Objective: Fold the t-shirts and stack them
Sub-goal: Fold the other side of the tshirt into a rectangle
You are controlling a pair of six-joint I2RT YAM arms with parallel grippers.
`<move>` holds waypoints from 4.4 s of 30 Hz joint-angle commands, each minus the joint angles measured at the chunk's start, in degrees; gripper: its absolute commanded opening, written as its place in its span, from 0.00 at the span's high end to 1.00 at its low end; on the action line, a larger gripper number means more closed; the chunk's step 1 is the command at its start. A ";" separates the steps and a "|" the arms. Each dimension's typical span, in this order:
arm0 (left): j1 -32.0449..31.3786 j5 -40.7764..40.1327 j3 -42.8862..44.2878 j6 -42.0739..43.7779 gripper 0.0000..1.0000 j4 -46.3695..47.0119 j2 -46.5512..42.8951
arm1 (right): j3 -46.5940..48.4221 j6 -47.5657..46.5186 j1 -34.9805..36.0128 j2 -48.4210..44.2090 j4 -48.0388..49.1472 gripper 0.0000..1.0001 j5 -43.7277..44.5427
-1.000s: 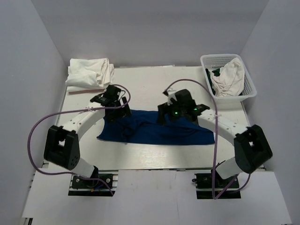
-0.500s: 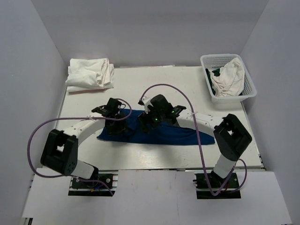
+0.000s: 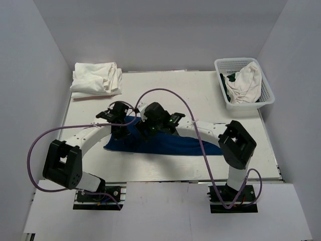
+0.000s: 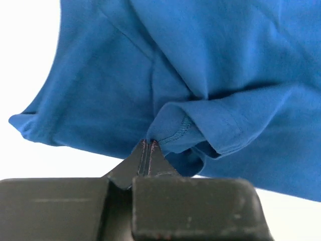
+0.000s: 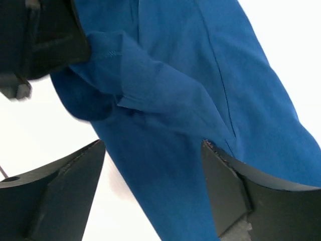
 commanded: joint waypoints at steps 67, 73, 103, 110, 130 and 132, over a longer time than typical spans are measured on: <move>5.01 3.90 1.35 -1.19 0.00 -1.18 -9.75 | 4.64 8.88 10.67 4.87 -4.84 0.90 34.52; 5.01 16.75 -3.40 3.92 0.00 5.61 -11.51 | 1.81 3.52 10.50 1.53 -5.27 0.81 27.31; 1.06 22.45 -11.66 4.27 0.06 5.88 -1.93 | -9.52 12.66 4.00 -12.89 -0.54 0.10 27.39; -2.89 18.53 -10.10 2.95 0.06 -0.26 -4.73 | -6.71 15.47 1.89 -10.17 0.69 0.10 23.47; 2.28 -1.35 3.09 -1.62 0.17 5.17 2.64 | 0.05 18.98 -1.80 1.52 4.66 0.19 14.56; 2.81 -1.35 4.50 -1.62 0.19 6.39 3.26 | 0.32 19.07 -2.07 1.88 4.83 0.24 14.39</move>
